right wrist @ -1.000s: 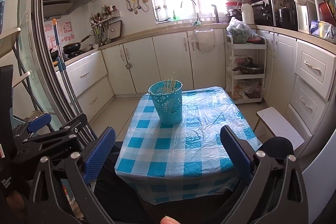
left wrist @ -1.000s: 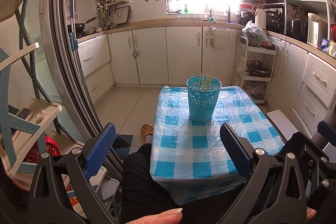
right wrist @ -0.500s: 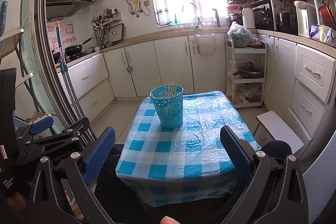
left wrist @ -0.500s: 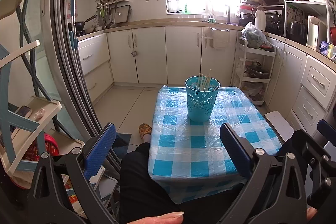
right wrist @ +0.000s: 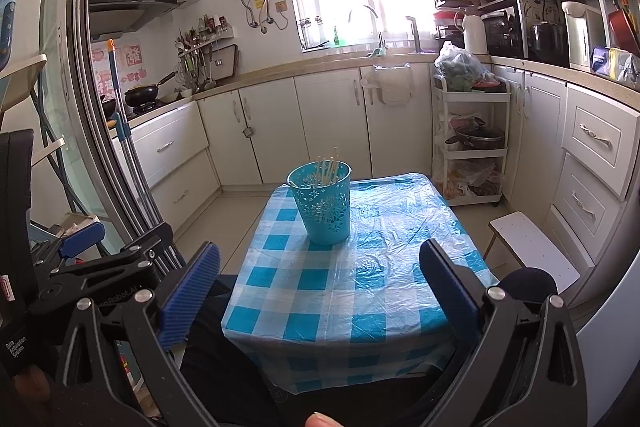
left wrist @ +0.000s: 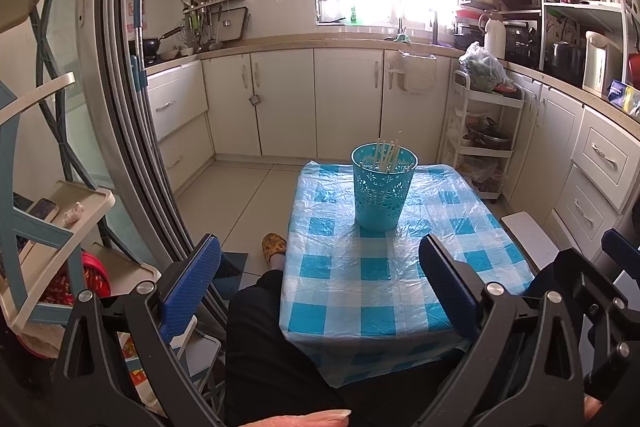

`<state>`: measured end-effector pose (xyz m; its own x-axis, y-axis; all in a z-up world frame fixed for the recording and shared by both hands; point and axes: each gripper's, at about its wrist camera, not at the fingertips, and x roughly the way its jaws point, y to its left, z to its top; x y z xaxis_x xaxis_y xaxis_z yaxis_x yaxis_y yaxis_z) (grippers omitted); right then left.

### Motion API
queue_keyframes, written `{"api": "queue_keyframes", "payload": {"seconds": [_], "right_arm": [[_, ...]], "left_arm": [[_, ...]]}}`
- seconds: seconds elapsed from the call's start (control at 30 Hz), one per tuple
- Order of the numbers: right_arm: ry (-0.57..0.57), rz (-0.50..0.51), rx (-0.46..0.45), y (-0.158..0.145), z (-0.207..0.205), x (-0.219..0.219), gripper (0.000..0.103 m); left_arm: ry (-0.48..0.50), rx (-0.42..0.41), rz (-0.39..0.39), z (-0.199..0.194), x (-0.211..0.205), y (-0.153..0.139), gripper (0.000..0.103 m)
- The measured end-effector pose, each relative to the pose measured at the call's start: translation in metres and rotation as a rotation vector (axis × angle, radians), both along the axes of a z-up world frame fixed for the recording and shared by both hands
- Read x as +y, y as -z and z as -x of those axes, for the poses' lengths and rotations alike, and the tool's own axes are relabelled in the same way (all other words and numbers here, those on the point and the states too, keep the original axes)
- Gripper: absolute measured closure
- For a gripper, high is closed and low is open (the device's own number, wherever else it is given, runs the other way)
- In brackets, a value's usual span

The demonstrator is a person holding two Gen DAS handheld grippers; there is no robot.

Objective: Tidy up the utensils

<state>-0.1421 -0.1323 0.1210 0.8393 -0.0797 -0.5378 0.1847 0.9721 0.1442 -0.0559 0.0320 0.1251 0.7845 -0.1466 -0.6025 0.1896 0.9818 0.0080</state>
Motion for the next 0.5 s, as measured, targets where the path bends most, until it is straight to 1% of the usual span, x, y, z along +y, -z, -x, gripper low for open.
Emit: {"api": "queue_keyframes", "payload": {"seconds": [0.5], "right_arm": [[-0.017, -0.006, 0.011, 0.0026, -0.0010, -0.0002, 0.007]], "left_arm": [[0.001, 0.006, 0.003, 0.0012, -0.0018, 0.0009, 0.008]]}}
